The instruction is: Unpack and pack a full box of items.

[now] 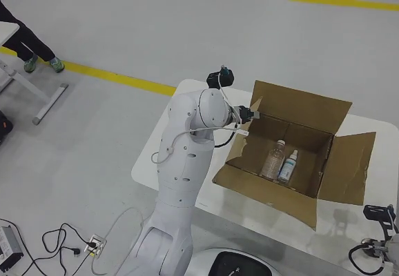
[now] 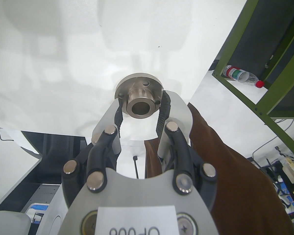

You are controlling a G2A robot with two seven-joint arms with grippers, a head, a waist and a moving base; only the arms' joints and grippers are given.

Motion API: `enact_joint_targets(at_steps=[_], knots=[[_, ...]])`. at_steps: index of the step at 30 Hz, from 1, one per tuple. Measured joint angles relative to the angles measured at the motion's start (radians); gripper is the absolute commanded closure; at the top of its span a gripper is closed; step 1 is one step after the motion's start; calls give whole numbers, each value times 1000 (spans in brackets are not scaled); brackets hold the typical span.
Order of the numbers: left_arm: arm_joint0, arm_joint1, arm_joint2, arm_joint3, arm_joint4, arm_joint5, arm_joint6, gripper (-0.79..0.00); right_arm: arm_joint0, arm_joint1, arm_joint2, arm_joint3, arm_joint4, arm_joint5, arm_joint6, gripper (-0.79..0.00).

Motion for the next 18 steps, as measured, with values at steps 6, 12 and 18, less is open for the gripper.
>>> enact_joint_targets(at_steps=[6,12,18], knots=[[0,0,0,0,0,0,0,-785,4,0,-7,12,6,7,-4,-339],[0,0,0,0,0,0,0,-785,8,1,-6,19,11,14,-5,-126],[0,0,0,0,0,0,0,-785,13,3,-3,-4,13,18,2,0]])
